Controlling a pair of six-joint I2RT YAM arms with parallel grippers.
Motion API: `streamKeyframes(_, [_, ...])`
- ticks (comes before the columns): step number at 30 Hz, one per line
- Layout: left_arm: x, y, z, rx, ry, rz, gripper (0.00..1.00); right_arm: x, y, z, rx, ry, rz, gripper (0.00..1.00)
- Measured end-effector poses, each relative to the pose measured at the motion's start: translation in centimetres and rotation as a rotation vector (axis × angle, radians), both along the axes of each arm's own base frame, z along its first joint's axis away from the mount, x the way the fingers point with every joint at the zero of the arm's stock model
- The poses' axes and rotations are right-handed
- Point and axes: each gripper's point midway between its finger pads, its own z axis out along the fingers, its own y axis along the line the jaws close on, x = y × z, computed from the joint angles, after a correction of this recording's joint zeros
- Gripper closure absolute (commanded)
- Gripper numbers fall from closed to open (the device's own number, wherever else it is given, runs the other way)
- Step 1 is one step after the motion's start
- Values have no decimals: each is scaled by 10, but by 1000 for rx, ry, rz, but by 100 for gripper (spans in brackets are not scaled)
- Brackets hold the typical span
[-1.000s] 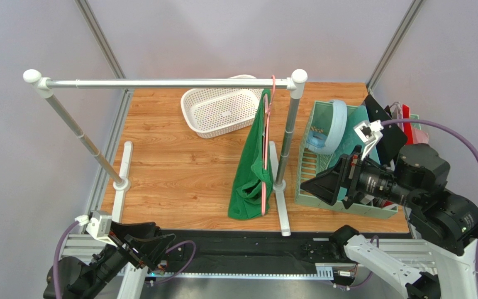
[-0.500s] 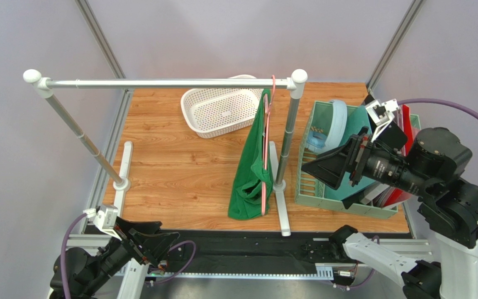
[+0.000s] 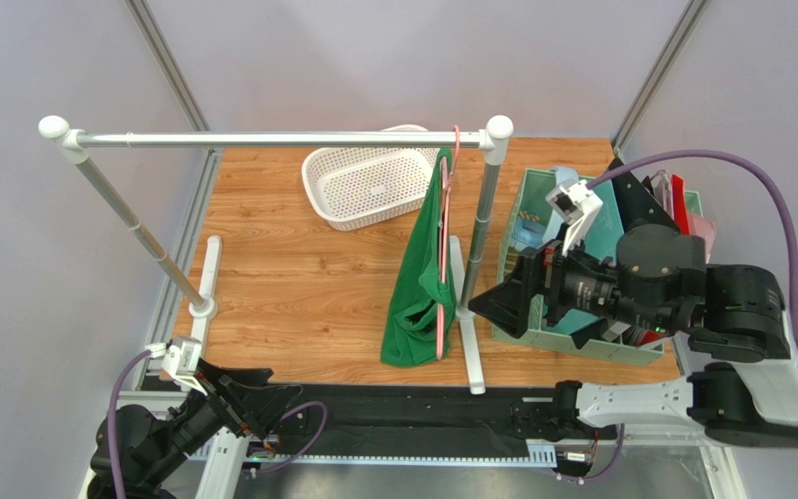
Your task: Remove the tank top from the hanger
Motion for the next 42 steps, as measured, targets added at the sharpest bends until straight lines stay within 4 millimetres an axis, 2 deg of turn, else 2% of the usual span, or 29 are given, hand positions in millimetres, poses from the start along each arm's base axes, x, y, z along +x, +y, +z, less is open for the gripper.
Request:
streamKeyframes(3, [0, 0, -1, 1, 3, 0, 1, -3, 14, 2, -44, -41, -22, 4])
streamKeyframes(6, [0, 0, -1, 1, 3, 0, 1, 5, 26, 8, -55, -70, -88, 5])
streamKeyframes(9, [0, 0, -1, 1, 4, 0, 1, 23, 38, 12, -68, -95, -204, 30])
streamKeyframes(10, [0, 0, -1, 1, 4, 0, 1, 29, 41, 12, -73, -103, -237, 32])
streamKeyframes(15, [-3, 1, -1, 3, 9, 0, 1, 47, 49, 8, -105, -140, -356, 31])
streamKeyframes(19, [-9, 1, 4, 1, -14, 0, 1, 55, 49, 15, -90, -159, -413, 32])
streamKeyframes(20, [-10, 1, 5, 1, -18, 0, 1, 56, 49, 17, -87, -161, -422, 34])
streamKeyframes(21, [-11, 2, 6, 0, -20, -1, 1, 57, 49, 18, -85, -163, -431, 40])
streamKeyframes(23, [-12, 2, 7, -1, -24, 0, 2, 59, 50, 18, -84, -167, -445, 43])
streamKeyframes(25, [-13, 2, 8, -2, -28, -1, 2, 60, 53, 18, -83, -164, -459, 52])
streamKeyframes(32, [-22, 1, 16, -10, -56, -15, 2, 65, 62, 9, -108, -167, -496, 54])
streamKeyframes(36, [-25, 1, 18, -11, -65, -15, 2, 68, 66, 6, -119, -174, -514, 62])
streamKeyframes(42, [-27, 1, 20, -12, -74, -15, 2, 72, 64, 4, -123, -182, -547, 67])
